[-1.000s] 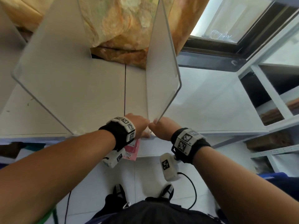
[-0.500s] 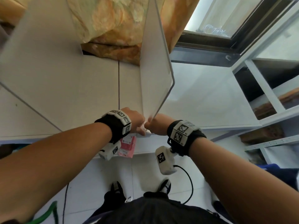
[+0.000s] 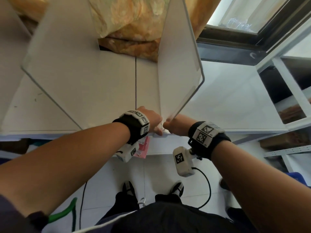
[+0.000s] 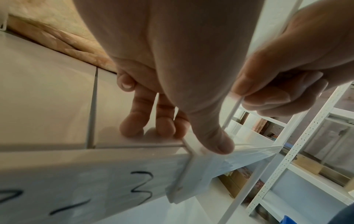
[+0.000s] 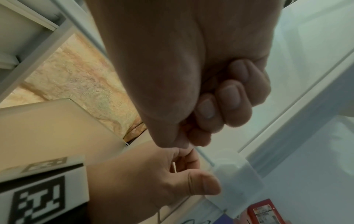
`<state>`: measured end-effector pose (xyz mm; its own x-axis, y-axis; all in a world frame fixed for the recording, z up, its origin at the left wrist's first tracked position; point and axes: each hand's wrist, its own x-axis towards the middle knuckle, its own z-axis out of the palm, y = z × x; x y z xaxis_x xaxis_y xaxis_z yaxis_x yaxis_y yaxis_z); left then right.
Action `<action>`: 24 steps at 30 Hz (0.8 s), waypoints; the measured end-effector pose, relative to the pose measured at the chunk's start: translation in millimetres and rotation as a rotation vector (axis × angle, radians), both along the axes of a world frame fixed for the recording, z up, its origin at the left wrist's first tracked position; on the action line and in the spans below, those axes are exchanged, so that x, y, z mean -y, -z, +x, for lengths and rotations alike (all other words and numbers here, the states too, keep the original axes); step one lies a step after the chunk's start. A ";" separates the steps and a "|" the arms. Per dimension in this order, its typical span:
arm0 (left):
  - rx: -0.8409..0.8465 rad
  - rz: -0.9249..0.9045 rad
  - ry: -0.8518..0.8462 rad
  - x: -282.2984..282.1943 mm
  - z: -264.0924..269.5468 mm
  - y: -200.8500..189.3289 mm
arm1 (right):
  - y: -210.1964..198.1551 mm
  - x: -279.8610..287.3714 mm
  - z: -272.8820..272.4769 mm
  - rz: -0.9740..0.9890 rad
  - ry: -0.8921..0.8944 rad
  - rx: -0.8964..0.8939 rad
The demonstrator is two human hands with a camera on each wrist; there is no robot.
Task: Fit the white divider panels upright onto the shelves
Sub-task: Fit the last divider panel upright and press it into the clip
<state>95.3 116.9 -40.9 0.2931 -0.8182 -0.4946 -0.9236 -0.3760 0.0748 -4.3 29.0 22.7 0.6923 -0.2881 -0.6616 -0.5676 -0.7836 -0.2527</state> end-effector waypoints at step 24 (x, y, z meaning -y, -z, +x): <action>-0.034 -0.079 -0.670 -221.4 -40.4 -36.9 | -6.2 -116.0 -0.5 0.270 -0.227 0.174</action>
